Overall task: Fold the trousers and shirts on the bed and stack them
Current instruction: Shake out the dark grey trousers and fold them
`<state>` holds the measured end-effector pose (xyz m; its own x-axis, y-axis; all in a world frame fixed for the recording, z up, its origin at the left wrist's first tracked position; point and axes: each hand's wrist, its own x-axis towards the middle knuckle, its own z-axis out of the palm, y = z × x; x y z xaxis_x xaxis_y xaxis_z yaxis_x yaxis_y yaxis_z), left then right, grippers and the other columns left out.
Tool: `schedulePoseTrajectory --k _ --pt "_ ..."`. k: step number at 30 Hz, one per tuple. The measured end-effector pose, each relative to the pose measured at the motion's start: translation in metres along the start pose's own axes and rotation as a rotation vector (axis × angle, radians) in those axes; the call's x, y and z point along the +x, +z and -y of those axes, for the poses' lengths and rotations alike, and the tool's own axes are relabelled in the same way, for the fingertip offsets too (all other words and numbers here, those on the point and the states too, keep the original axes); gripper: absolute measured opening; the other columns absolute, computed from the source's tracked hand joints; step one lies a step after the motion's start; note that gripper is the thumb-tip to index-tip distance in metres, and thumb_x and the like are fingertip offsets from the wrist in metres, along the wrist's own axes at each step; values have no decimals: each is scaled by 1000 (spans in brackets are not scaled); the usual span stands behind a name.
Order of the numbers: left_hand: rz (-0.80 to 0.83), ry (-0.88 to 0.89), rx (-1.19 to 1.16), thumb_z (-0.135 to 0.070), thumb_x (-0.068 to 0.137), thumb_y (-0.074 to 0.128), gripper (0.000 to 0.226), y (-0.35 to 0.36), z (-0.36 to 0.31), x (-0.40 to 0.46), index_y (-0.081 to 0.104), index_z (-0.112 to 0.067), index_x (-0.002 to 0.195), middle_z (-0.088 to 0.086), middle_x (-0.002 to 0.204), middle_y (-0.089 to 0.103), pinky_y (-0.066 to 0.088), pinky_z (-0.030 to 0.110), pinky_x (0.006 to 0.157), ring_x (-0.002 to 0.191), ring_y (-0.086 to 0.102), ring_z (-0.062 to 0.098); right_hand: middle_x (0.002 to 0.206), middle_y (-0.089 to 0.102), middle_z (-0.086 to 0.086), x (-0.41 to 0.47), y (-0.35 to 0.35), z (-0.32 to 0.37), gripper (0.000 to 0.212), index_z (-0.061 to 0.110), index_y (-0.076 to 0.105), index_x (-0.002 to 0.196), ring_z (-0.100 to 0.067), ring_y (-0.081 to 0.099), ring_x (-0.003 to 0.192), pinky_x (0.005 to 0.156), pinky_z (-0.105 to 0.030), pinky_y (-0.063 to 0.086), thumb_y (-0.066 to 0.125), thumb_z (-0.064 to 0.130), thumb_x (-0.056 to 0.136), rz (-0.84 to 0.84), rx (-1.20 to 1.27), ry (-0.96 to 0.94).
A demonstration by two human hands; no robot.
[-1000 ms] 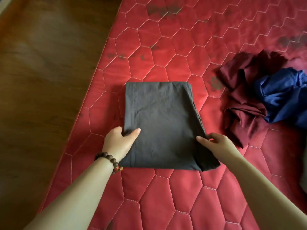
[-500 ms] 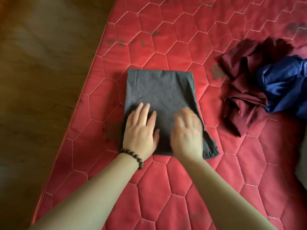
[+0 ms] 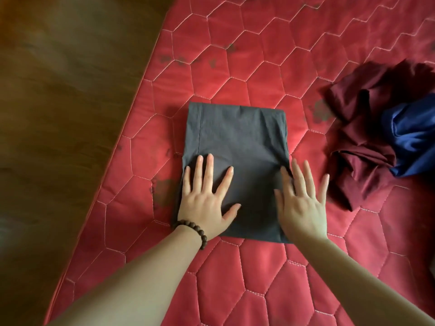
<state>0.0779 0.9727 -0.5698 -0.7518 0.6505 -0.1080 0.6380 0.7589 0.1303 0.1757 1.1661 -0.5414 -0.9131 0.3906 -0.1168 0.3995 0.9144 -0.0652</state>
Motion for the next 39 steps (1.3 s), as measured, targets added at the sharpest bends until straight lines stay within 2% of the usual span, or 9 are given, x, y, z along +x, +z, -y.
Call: schedulePoseTrajectory --k 2,5,10,18,21,24,31,36,39 --pt "15 -3 -7 -68 81 41 80 -1 -1 1 29 -28 150 24 158 8 13 61 114 147 3 41 154 33 -7 25 -10 28 48 13 43 142 -26 20 146 117 -56 14 38 28 96 -122 184 -292" --pt "29 -11 -17 -66 78 45 77 -2 -2 1 43 -19 140 28 150 30 14 62 114 143 16 44 159 22 0 80 -11 85 49 21 30 149 -18 12 148 120 -46 6 32 32 101 99 314 -598" --pt "43 -36 -16 -70 77 44 79 0 0 2 38 -31 145 24 152 26 11 64 113 144 16 42 160 5 13 161 10 101 56 37 7 152 -12 -2 148 119 -46 -7 10 52 97 183 -123 -809" --pt "39 -38 -11 -70 78 43 84 1 0 3 26 -32 150 20 160 6 10 68 111 147 6 40 158 23 -4 233 -7 32 48 19 35 146 -23 5 149 109 -71 -1 32 30 100 -104 -207 -134" --pt "54 -40 2 -70 77 44 83 -1 -1 4 30 -32 149 21 159 11 13 68 110 146 8 40 154 32 -10 183 -4 53 46 12 49 137 -29 23 145 112 -66 10 43 21 92 -249 -27 -345" --pt "43 -38 2 -70 76 46 77 -1 -1 3 40 -32 143 22 158 15 13 69 109 146 9 39 155 32 -5 113 12 65 51 24 39 145 -24 29 143 115 -59 17 40 35 96 -44 -27 -607" --pt "1 -19 30 -70 77 43 84 4 0 3 26 -33 150 21 159 7 11 69 109 147 6 40 162 6 3 133 -5 -19 59 26 20 152 -20 -3 149 112 -66 -6 24 52 98 -11 -76 125" --pt "-22 -26 32 -71 78 43 83 6 -1 1 26 -34 150 20 160 6 11 68 110 147 5 37 160 15 0 52 15 42 55 32 28 149 -21 11 148 115 -61 9 35 45 96 -35 40 -252" --pt "-14 -23 20 -71 77 44 85 6 0 1 24 -35 151 20 160 6 11 67 111 148 4 37 160 11 6 21 29 18 57 38 13 150 -18 9 148 118 -55 7 29 46 96 68 69 -5"
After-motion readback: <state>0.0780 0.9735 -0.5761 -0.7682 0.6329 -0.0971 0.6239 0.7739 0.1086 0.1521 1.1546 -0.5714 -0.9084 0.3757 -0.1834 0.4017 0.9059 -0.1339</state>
